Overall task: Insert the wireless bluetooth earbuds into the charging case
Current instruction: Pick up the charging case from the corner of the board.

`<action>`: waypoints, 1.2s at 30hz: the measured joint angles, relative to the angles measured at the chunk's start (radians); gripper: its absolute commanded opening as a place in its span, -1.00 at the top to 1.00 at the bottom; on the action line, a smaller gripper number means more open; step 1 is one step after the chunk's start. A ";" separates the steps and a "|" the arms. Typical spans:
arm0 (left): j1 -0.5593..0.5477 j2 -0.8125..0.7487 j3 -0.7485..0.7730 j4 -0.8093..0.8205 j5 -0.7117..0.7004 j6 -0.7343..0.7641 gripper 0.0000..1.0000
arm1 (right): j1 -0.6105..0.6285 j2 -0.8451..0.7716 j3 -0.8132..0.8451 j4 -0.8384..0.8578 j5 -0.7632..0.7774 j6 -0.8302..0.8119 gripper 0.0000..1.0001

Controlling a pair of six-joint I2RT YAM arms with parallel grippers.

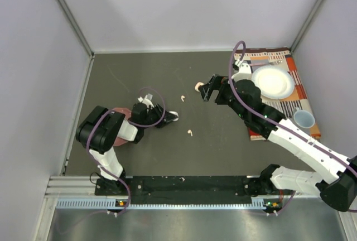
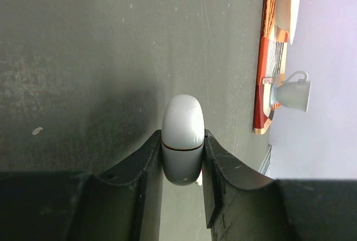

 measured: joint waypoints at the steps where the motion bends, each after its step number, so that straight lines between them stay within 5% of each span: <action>1: 0.000 0.000 0.003 -0.004 -0.001 0.000 0.55 | 0.000 0.000 0.000 0.000 0.000 0.000 -0.98; 10: 0.002 0.003 0.056 -0.111 -0.006 0.023 0.43 | 0.000 0.018 0.000 -0.001 0.000 0.000 -0.98; 16: 0.002 -0.005 0.139 -0.264 -0.018 0.076 0.01 | 0.000 0.023 0.000 -0.001 0.000 0.000 -0.98; 36: 0.011 -0.105 0.150 -0.439 -0.056 0.190 -0.07 | -0.002 0.023 0.000 -0.001 0.000 -0.001 -0.98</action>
